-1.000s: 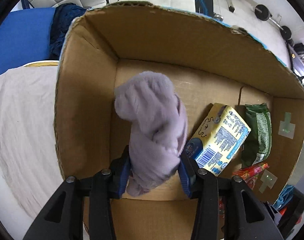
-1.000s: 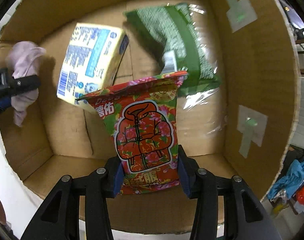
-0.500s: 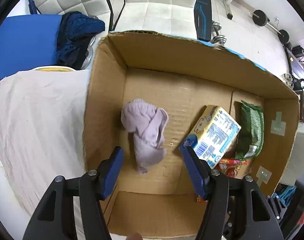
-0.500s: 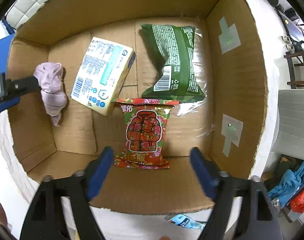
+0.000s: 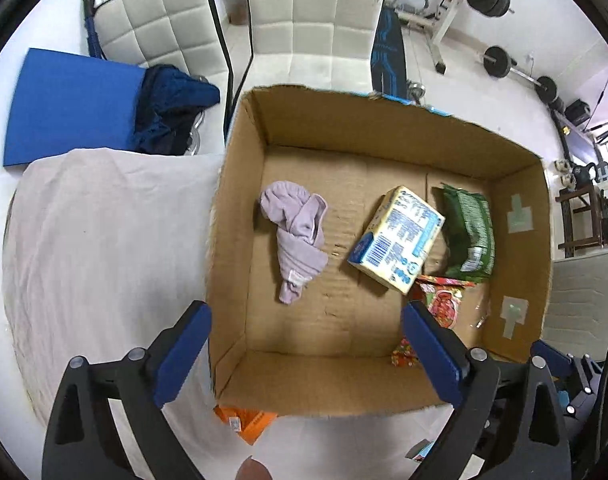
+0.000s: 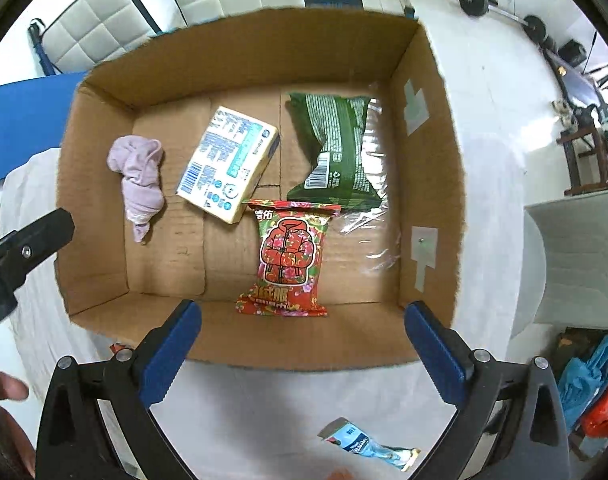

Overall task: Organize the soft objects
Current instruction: 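Move both tools back toward the orange bag and blue pouch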

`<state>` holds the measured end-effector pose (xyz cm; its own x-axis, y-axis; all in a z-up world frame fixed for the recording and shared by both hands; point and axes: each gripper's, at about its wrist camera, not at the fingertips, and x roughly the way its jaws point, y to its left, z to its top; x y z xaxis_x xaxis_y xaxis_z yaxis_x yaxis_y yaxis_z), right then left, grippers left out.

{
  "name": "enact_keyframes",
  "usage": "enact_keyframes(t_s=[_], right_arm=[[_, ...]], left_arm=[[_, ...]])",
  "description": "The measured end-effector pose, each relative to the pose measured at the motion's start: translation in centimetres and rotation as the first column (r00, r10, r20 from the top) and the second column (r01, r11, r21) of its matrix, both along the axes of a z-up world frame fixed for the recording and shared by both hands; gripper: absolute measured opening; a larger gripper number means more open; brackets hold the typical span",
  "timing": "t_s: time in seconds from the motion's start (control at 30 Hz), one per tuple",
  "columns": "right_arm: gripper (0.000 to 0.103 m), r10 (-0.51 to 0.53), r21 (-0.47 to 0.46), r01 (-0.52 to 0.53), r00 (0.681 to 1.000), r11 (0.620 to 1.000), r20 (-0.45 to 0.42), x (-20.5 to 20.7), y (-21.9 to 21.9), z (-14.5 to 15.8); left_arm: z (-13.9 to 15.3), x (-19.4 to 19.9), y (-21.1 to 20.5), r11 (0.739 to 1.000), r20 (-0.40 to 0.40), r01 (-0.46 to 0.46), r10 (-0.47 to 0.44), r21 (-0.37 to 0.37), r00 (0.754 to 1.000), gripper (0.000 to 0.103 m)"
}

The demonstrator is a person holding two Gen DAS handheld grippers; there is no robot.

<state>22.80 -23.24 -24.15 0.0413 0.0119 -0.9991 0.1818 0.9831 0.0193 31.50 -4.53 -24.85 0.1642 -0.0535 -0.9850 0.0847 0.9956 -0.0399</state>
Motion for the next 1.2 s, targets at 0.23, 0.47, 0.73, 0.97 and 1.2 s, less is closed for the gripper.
enact_keyframes(t_s=[0.23, 0.47, 0.73, 0.97, 1.2], right_arm=[[0.103, 0.007, -0.003, -0.007, 0.997, 1.000, 0.078, -2.2, 0.3, 3.4], [0.103, 0.032, -0.014, -0.030, 0.986, 0.999, 0.161, -5.2, 0.9, 7.1], [0.103, 0.039, -0.031, -0.032, 0.965, 0.999, 0.258, -8.9, 1.3, 11.2], [0.103, 0.038, -0.021, -0.033, 0.949, 0.999, 0.312, -11.2, 1.6, 13.5], [0.103, 0.034, 0.013, -0.038, 0.964, 0.999, 0.265, -12.9, -0.4, 12.0]], left_arm=[[4.1, -3.6, 0.1, 1.000, 0.112, 0.002, -0.003, 0.009, 0.994, 0.098], [7.1, -7.3, 0.5, 1.000, 0.184, 0.001, -0.003, 0.011, 0.983, 0.098], [9.9, -10.9, 0.6, 0.999, 0.267, 0.001, -0.014, 0.047, 0.964, 0.098], [11.9, -13.3, 0.7, 0.999, 0.316, -0.005, -0.012, 0.053, 0.949, 0.098], [12.1, -14.7, 1.0, 0.998, 0.328, -0.017, -0.003, 0.058, 0.945, 0.098]])
